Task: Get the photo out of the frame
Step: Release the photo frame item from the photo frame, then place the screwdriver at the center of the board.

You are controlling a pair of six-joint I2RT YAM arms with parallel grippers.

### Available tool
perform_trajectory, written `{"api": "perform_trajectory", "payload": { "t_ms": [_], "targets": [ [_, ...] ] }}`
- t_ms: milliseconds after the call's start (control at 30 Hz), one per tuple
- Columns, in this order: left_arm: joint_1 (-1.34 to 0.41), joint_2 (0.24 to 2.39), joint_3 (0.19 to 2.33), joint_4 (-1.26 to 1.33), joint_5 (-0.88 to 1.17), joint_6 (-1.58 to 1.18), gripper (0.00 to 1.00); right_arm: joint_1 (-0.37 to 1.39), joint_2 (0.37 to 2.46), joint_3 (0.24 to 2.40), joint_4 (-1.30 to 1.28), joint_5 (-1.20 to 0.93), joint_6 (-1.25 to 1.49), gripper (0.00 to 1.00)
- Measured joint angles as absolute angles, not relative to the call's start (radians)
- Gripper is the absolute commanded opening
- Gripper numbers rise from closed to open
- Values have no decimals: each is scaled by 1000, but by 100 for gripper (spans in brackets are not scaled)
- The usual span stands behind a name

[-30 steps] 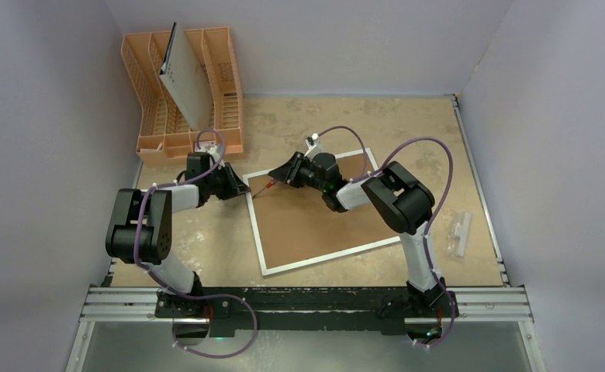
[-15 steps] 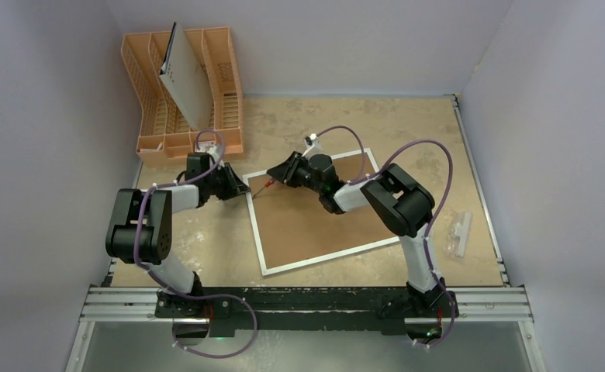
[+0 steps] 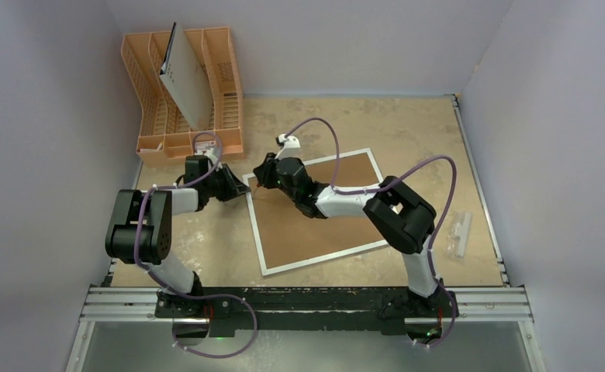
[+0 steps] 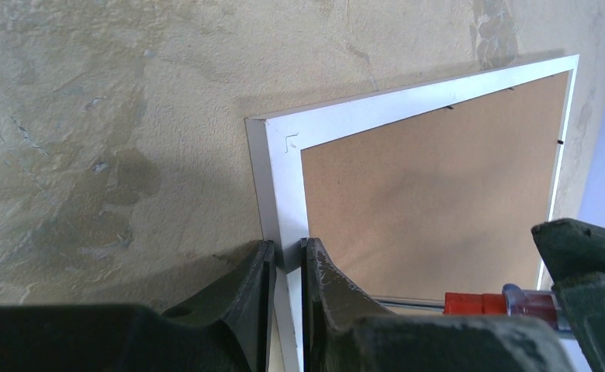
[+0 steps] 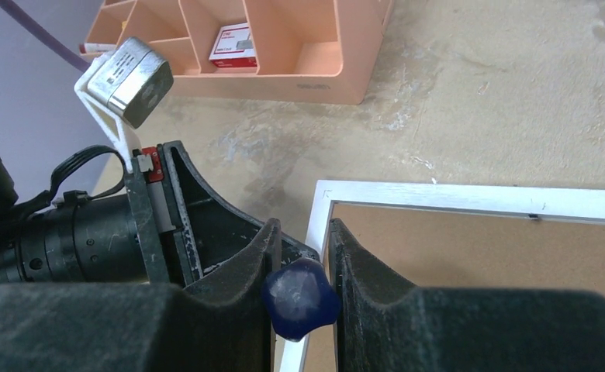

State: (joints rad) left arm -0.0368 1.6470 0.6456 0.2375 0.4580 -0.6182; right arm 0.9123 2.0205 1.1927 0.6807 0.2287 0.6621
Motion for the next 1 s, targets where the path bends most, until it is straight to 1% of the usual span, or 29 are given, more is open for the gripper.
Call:
{"api": "perform_trajectory", "payload": {
  "t_ms": [233,500,833,900,1000],
  "targets": [
    [-35,1647,643,242,461,-620,2,991,2023,1283,544,380,585,0],
    [-35,1647,643,242,461,-620,2,1048,2053,1398,394,481,527,0],
    [-35,1647,643,241,461,-617,2,1055,2040,1440,273,482,520,0],
    [-35,1644,643,237,460,-615,2,1036,2018,1420,255,461,536,0],
    [-36,1642,644,233,459,-607,2,984,1941,1333,241,390,576,0]
  ]
}}
